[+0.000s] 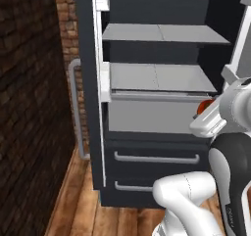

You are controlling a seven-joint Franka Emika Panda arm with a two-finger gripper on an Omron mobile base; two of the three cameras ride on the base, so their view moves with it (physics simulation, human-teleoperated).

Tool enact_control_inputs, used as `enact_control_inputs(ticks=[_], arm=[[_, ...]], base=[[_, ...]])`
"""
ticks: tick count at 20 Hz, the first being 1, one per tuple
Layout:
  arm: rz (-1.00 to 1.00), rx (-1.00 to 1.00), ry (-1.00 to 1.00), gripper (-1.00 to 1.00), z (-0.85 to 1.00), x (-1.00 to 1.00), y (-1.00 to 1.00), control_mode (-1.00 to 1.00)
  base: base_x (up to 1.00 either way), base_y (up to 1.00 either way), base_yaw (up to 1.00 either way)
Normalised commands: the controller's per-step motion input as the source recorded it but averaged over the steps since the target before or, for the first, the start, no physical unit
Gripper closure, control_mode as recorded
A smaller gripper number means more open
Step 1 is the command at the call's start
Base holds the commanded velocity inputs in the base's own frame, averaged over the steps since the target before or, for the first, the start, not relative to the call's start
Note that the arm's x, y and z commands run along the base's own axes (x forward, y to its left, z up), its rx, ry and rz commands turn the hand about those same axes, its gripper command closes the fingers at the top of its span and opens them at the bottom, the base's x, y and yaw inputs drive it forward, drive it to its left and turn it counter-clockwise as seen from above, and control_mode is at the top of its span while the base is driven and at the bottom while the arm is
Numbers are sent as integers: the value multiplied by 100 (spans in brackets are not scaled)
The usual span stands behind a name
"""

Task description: Place the beer on the top shelf of the fridge to keep it out of children's reach, and place the broccoli and tomato on lower shelves for easy access.

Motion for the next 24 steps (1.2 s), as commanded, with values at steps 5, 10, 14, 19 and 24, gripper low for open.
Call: enact_control_inputs(ticks=[5,10,14,19,24], arm=[[0,0,0,100,0,0,0,100],[0,0,0,100,0,0,0,100],[0,0,0,100,0,0,0,100],[0,0,0,100,0,0,0,100],[0,0,0,100,0,0,0,100]], base=[[27,54,-46],[27,47,-42],[24,6,-34],[12,-8,-24],[4,-9,-13]])
